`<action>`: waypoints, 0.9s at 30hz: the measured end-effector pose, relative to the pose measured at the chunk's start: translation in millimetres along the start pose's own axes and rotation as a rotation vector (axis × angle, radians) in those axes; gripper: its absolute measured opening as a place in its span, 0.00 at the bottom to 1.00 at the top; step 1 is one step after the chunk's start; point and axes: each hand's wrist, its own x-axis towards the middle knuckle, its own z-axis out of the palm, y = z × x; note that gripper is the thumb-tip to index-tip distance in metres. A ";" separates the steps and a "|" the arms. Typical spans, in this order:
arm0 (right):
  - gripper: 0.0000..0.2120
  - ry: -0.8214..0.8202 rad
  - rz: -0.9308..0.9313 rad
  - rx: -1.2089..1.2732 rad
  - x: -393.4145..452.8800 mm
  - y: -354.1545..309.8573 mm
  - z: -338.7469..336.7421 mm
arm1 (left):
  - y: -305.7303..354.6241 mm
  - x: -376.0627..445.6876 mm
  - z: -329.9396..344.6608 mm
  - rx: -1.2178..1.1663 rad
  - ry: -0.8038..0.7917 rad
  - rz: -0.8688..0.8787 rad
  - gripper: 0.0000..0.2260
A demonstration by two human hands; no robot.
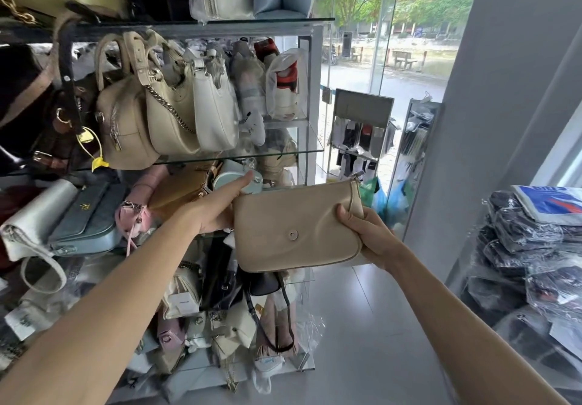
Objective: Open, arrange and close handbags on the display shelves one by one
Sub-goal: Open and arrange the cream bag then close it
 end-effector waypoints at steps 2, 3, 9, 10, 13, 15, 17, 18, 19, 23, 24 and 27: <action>0.16 0.022 -0.008 0.020 1.4 0.4 -0.9 | -5.3 -5.1 -6.6 -0.021 -0.102 0.125 0.26; 0.17 0.035 -0.011 0.030 2.2 1.0 -1.8 | -8.9 -6.7 -9.2 0.016 -0.142 0.176 0.30; 0.11 0.165 -0.090 -0.151 16.8 7.3 -9.5 | -18.2 -4.8 4.2 0.054 0.067 0.322 0.31; 0.14 0.201 -0.111 -0.200 20.2 7.8 -9.9 | -18.9 -3.6 8.2 0.025 0.106 0.342 0.29; 0.28 0.271 -0.137 -0.293 27.7 5.8 -7.3 | -26.1 3.9 15.4 -0.046 0.176 0.430 0.28; 0.32 0.302 -0.116 -0.313 30.0 1.5 -2.8 | -28.6 6.3 19.1 -0.079 0.187 0.470 0.28; 0.35 0.345 -0.100 -0.336 33.2 -2.5 0.2 | -27.5 5.3 25.3 -0.094 0.175 0.484 0.28; 0.36 0.369 -0.095 -0.351 34.5 -3.7 0.5 | -26.1 4.6 28.9 -0.102 0.169 0.483 0.27; 0.35 0.385 -0.089 -0.363 34.7 -4.6 0.9 | -24.2 4.2 32.7 -0.111 0.179 0.479 0.25; 0.35 0.416 -0.077 -0.340 35.9 -3.7 4.2 | -11.9 0.2 48.0 -0.204 0.338 0.373 0.18; 0.35 0.430 -0.076 -0.340 36.6 -2.7 6.0 | -9.8 -1.3 51.9 -0.238 0.377 0.335 0.15; 0.34 0.500 -0.051 -0.350 37.3 -3.4 11.9 | -10.2 -2.1 61.5 -0.247 0.453 0.325 0.11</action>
